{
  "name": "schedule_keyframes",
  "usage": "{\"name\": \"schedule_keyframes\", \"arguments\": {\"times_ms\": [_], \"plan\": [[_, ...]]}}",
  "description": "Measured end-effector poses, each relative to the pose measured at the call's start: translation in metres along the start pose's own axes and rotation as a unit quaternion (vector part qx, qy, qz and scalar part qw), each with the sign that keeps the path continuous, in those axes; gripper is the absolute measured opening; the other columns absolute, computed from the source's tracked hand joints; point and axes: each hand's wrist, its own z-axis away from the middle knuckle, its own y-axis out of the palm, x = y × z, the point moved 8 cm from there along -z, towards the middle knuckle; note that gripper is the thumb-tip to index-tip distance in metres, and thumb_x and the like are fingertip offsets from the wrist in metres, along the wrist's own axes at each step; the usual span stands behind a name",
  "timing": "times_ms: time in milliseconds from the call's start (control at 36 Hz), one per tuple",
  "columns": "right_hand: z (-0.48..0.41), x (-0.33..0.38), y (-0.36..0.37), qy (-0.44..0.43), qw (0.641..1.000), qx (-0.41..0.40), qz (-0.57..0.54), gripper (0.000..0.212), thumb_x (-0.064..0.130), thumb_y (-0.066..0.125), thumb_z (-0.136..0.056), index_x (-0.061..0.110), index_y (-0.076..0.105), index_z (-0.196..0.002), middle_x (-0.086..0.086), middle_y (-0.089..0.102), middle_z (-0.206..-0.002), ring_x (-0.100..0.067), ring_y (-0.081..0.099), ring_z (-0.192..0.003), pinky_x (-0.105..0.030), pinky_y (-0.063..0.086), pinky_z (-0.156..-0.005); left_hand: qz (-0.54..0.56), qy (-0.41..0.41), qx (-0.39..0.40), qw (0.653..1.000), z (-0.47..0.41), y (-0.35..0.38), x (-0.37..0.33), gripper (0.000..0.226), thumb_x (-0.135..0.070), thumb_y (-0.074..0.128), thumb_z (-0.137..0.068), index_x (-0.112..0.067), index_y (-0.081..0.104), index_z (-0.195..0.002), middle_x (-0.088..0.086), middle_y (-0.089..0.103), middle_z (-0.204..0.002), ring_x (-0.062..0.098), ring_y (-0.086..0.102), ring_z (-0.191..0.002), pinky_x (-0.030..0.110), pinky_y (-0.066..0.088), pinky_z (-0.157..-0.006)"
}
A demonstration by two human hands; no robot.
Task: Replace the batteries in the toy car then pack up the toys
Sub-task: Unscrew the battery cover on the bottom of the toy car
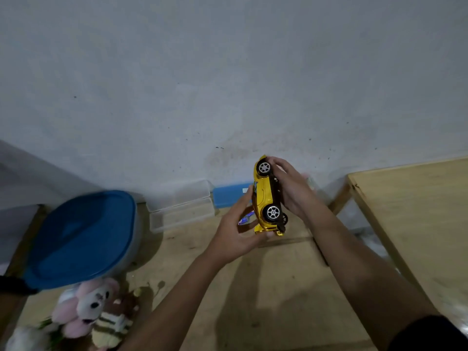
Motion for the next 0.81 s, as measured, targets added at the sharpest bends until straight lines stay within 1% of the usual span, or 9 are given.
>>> {"name": "schedule_keyframes", "arguments": {"times_ms": [139, 250, 333, 389, 444, 500, 556, 639, 806], "plan": [[-0.007, 0.010, -0.014, -0.034, 0.995, -0.020, 0.087, 0.018, 0.013, 0.061, -0.088, 0.015, 0.064, -0.106, -0.013, 0.067, -0.099, -0.025, 0.065, -0.093, -0.033, 0.054, -0.078, 0.052, -0.058, 0.049, 0.996, -0.005, 0.009, 0.010, 0.067, -0.035, 0.076, -0.077, -0.052, 0.035, -0.128, -0.007, 0.048, -0.138, 0.013, 0.051, -0.123, 0.019, 0.049, -0.090], [-0.008, 0.021, -0.020, -0.090, 0.964, -0.049, 0.245, 0.016, 0.016, 0.064, -0.086, 0.030, 0.068, -0.093, -0.004, 0.069, -0.100, -0.024, 0.064, -0.100, -0.040, 0.054, -0.085, 0.022, -0.105, 0.045, 0.993, -0.011, 0.005, 0.025, 0.086, -0.051, 0.077, -0.069, -0.038, 0.032, -0.141, -0.014, 0.053, -0.131, 0.009, 0.056, -0.117, 0.033, 0.049, -0.099], [-0.005, 0.026, -0.016, -0.120, 0.936, -0.065, 0.325, 0.019, 0.019, 0.066, -0.085, 0.023, 0.071, -0.103, 0.006, 0.066, -0.097, -0.018, 0.065, -0.093, -0.042, 0.055, -0.084, 0.007, -0.101, 0.043, 0.994, -0.013, 0.002, 0.023, 0.087, -0.028, 0.072, -0.082, -0.041, 0.014, -0.145, -0.023, 0.046, -0.128, -0.008, 0.055, -0.109, 0.013, 0.047, -0.089], [-0.002, 0.029, -0.014, -0.129, 0.933, -0.068, 0.329, 0.022, 0.018, 0.066, -0.085, 0.019, 0.070, -0.106, 0.003, 0.068, -0.097, -0.018, 0.067, -0.088, -0.039, 0.056, -0.082, 0.000, -0.085, 0.042, 0.996, -0.013, 0.000, 0.019, 0.095, -0.019, 0.069, -0.085, -0.047, 0.000, -0.144, -0.023, 0.040, -0.134, -0.012, 0.051, -0.112, 0.008, 0.045, -0.085], [-0.001, 0.033, -0.012, -0.136, 0.933, -0.072, 0.326, 0.023, 0.017, 0.067, -0.085, 0.018, 0.070, -0.107, -0.002, 0.070, -0.103, -0.018, 0.067, -0.086, -0.035, 0.057, -0.080, -0.020, -0.066, 0.045, 0.997, -0.012, -0.001, 0.011, 0.096, -0.016, 0.067, -0.086, -0.050, -0.003, -0.142, -0.020, 0.037, -0.140, -0.013, 0.049, -0.115, 0.007, 0.044, -0.084], [0.000, 0.035, -0.010, -0.144, 0.933, -0.075, 0.320, 0.024, 0.017, 0.067, -0.085, 0.016, 0.070, -0.108, -0.006, 0.070, -0.108, -0.017, 0.067, -0.085, -0.031, 0.056, -0.079, -0.045, -0.048, 0.051, 0.997, -0.013, -0.001, 0.004, 0.092, -0.016, 0.066, -0.088, -0.048, 0.002, -0.145, -0.018, 0.036, -0.144, -0.009, 0.048, -0.118, 0.011, 0.045, -0.087], [0.000, 0.037, -0.010, -0.145, 0.935, -0.077, 0.314, 0.024, 0.017, 0.067, -0.084, 0.015, 0.070, -0.108, -0.006, 0.070, -0.110, -0.016, 0.067, -0.085, -0.029, 0.055, -0.080, -0.076, -0.042, 0.061, 0.994, -0.014, -0.002, 0.003, 0.085, -0.021, 0.066, -0.088, -0.049, 0.010, -0.145, -0.017, 0.038, -0.142, -0.002, 0.048, -0.120, 0.022, 0.047, -0.095], [0.003, 0.039, -0.009, -0.148, 0.936, -0.078, 0.309, 0.024, 0.016, 0.068, -0.084, 0.015, 0.070, -0.108, -0.008, 0.070, -0.107, -0.019, 0.067, -0.085, -0.034, 0.055, -0.083, -0.123, -0.044, 0.070, 0.989, -0.014, -0.005, 0.004, 0.079, -0.033, 0.067, -0.085, -0.055, 0.017, -0.142, -0.013, 0.043, -0.133, 0.006, 0.048, -0.120, 0.036, 0.047, -0.100], [0.010, 0.045, -0.009, -0.155, 0.944, -0.085, 0.277, 0.023, 0.014, 0.069, -0.083, 0.016, 0.071, -0.106, -0.012, 0.071, -0.103, -0.023, 0.067, -0.090, -0.040, 0.055, -0.086, -0.160, -0.034, 0.073, 0.984, -0.014, -0.007, -0.003, 0.085, -0.038, 0.068, -0.084, -0.060, 0.007, -0.140, -0.011, 0.044, -0.131, 0.006, 0.048, -0.119, 0.035, 0.047, -0.100]]}}
